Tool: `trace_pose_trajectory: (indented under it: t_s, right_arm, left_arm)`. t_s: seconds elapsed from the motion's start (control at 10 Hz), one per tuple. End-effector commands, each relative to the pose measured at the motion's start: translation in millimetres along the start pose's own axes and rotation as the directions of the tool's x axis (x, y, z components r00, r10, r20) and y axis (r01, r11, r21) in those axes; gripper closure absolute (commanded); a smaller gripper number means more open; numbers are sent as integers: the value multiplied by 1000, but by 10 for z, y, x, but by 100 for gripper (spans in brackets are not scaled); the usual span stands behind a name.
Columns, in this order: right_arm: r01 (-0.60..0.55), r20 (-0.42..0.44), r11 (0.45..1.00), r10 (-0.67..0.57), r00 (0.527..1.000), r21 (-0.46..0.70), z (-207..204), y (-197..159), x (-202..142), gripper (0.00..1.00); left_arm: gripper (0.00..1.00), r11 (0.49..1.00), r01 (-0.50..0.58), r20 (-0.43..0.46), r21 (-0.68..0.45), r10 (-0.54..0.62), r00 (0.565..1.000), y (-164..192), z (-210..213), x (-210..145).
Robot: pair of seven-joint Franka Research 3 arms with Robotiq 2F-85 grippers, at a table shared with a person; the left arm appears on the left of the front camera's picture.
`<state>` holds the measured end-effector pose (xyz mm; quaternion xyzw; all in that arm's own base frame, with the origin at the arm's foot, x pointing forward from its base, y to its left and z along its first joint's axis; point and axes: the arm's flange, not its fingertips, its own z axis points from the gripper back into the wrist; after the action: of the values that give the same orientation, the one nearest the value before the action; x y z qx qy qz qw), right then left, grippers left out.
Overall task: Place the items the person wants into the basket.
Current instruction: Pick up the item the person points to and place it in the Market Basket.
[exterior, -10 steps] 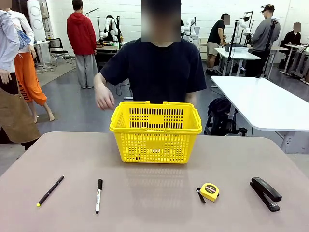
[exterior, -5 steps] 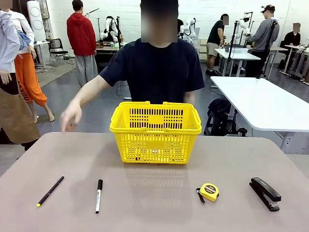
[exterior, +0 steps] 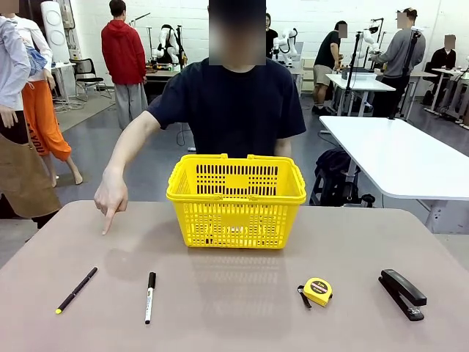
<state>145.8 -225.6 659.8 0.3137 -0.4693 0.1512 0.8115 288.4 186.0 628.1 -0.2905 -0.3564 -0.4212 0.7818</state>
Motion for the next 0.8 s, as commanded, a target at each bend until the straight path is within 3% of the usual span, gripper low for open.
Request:
trace_pose_trajectory:
  t_s: [0.0,0.3,0.4,0.5,0.7]
  right_arm:
    - [-10,10,1000,9,1000,22,-22,10,-11,0]
    - [-10,10,1000,9,1000,22,-22,10,-11,0]
    - [-10,10,1000,9,1000,22,-22,10,-11,0]
    - [-10,10,1000,9,1000,22,-22,10,-11,0]
    - [-10,10,1000,9,1000,22,-22,10,-11,0]
  left_arm:
    - [0,1000,19,23,-7,-19,1000,5,9,-3]
    - [0,1000,0,0,0,0,1000,0,1,0]
    - [0,999,-9,-81,-41,6,997,12,-181,353]
    - [0,991,-124,-158,-40,116,981,-88,-489,557]
    - [0,976,-199,-321,86,216,922,-394,-1131,742]
